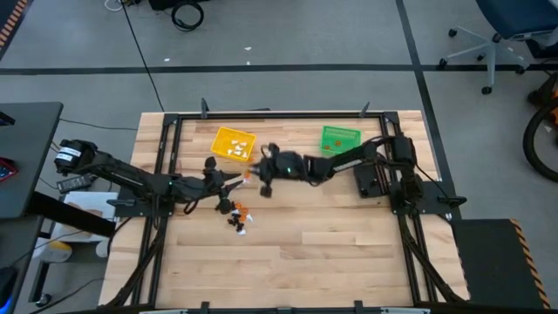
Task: Sort Halloween decoration
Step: Put the white ghost toy into the yellow bin
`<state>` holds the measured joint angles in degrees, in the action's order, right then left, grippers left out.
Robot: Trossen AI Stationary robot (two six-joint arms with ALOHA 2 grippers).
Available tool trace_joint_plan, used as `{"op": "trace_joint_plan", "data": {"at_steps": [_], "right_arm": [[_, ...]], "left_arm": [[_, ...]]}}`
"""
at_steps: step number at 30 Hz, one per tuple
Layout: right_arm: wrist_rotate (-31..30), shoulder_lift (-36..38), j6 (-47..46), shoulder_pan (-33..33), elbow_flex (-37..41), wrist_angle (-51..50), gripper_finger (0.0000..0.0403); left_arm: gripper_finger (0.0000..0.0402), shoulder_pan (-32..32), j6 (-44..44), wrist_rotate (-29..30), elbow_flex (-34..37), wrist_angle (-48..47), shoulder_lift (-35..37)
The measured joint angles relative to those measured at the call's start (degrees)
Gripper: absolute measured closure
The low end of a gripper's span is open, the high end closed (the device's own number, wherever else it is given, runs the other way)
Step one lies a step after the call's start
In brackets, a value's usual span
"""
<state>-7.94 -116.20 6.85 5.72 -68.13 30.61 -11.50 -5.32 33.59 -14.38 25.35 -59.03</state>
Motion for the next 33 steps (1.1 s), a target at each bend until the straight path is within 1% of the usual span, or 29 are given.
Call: {"op": "trace_joint_plan", "data": {"at_steps": [4, 7, 11, 14, 17, 21, 24, 27, 33], "right_arm": [[0.69, -0.02, -2.29, 2.95, -2.95, -1.0, 0.0334], [1.81, -0.02, -4.13, 4.16, -5.84, -2.86, 0.0333], [1.53, -0.04, -4.91, 4.69, -9.54, -8.13, 0.0333], [1.53, -0.08, -5.17, 4.94, -11.39, -8.72, 0.0333], [1.53, -2.34, -4.89, 5.15, -13.95, -9.42, 0.0333], [1.48, -8.23, -3.82, 5.37, -20.18, -12.28, 0.0333], [0.14, -11.73, -3.97, 5.71, -24.56, -12.86, 0.0333], [-1.62, -14.56, -6.25, 6.28, -28.52, -13.51, 0.0333], [-2.79, -19.88, -11.49, 7.18, -35.18, -21.79, 0.0332]], "left_arm": [[0.032, -0.96, -0.95, -0.03, -1.97, -7.24, 0.01], [0.032, -2.0, -1.23, -0.05, -2.22, -10.7, 0.01], [0.032, -2.62, -2.16, -0.07, -2.22, -12.6, 0.01], [0.032, -2.62, -2.74, -0.05, -2.19, -12.62, 0.01], [0.032, -2.63, -2.95, -0.05, -2.19, -12.68, 0.03], [0.032, -2.62, -3.2, -0.07, -2.19, -12.75, 0.03], [0.032, -2.62, -4.12, -0.24, -2.19, -12.98, 0.03], [0.032, -2.61, -4.46, -0.32, -2.19, -13.4, 0.03], [0.032, -2.61, -4.59, -0.42, -2.19, -13.73, 0.03]]}}
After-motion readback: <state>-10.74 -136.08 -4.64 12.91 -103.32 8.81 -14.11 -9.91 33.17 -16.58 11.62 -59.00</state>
